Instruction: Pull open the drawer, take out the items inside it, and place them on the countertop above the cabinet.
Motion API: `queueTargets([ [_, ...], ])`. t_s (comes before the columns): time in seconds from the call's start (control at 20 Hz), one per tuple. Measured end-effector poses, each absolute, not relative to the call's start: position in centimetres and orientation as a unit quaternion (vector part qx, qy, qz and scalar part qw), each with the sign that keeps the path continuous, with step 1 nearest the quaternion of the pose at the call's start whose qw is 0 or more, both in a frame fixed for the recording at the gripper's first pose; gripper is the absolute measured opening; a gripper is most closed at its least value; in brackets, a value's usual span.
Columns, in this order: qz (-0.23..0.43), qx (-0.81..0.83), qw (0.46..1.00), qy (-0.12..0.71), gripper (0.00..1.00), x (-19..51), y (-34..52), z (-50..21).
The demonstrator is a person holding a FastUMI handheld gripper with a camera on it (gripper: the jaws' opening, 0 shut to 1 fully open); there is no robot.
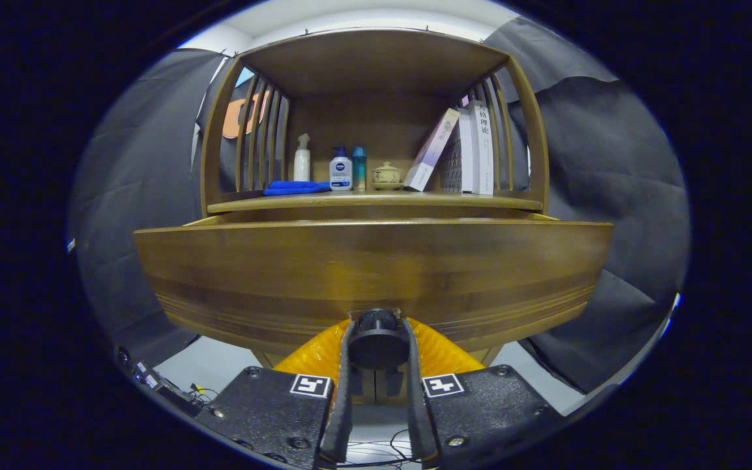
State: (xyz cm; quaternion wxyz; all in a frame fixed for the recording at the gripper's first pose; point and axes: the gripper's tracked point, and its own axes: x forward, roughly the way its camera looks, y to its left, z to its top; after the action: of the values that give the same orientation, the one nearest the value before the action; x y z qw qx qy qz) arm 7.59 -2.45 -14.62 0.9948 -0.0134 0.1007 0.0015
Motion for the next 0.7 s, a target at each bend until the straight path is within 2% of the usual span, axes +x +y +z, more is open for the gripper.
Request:
queueTargets([
  [0.7, 0.012, 0.001, 0.995, 0.103, 0.38, 2.7, -1.9, -15.2],
])
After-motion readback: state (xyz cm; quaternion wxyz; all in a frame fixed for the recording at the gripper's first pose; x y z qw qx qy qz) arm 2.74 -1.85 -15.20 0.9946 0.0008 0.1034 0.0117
